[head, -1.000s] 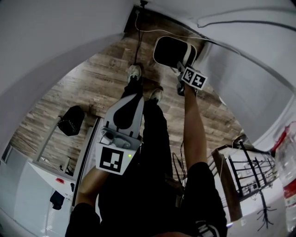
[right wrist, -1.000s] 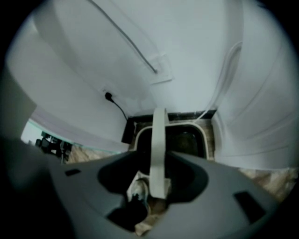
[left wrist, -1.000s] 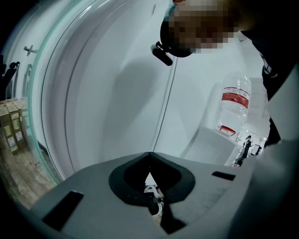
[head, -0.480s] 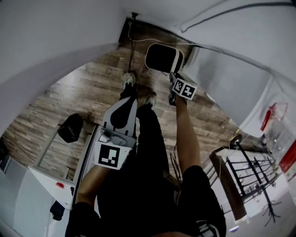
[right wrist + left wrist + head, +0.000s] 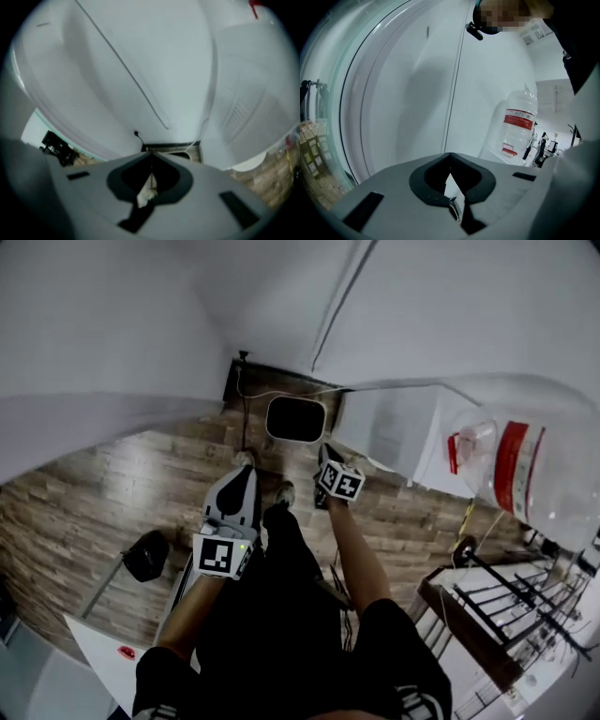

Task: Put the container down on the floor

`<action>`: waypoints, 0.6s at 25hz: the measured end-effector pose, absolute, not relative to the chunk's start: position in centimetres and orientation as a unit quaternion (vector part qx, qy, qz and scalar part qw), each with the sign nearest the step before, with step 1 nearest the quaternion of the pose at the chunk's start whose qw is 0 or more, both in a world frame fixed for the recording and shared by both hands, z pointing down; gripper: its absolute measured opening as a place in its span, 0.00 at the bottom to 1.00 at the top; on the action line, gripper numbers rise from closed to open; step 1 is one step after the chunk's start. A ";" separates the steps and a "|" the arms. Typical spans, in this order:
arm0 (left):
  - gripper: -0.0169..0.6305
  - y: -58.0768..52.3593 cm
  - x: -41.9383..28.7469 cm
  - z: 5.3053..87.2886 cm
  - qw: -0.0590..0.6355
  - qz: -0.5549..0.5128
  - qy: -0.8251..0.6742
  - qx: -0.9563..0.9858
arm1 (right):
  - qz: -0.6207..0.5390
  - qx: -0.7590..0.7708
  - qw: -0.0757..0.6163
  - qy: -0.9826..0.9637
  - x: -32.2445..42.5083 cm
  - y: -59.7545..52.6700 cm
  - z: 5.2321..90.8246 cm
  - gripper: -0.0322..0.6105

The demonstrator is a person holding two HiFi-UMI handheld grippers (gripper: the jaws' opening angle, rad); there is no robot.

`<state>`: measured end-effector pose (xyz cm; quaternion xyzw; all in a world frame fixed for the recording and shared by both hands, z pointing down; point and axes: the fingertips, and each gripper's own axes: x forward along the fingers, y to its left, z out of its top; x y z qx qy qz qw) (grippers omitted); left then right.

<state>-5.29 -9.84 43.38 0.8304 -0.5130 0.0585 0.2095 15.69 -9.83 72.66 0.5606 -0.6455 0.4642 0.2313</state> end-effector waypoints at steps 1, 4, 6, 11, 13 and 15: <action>0.07 -9.6 -5.1 42.1 0.199 0.056 -0.509 0.835 | 0.453 0.567 0.217 -0.653 15.9 -10.1 70.1 0.10; 0.07 -9.0 -4.4 38.9 0.174 0.055 -0.501 0.846 | 0.426 0.578 0.176 -0.674 16.4 -10.5 62.5 0.10; 0.07 -9.2 -4.2 37.9 0.157 0.062 -0.496 0.852 | 0.409 0.581 0.152 -0.687 16.5 -11.0 58.6 0.10; 0.07 -7.5 -3.4 35.2 0.143 0.062 -0.488 0.859 | 0.356 0.596 0.108 -0.712 17.0 -9.8 48.6 0.10; 0.07 -6.8 -3.0 34.0 0.136 0.061 -0.488 0.860 | 0.327 0.601 0.091 -0.723 17.2 -9.2 44.8 0.10; 0.07 -6.4 -2.7 33.0 0.130 0.060 -0.488 0.861 | 0.293 0.607 0.077 -0.735 17.3 -8.7 41.2 0.10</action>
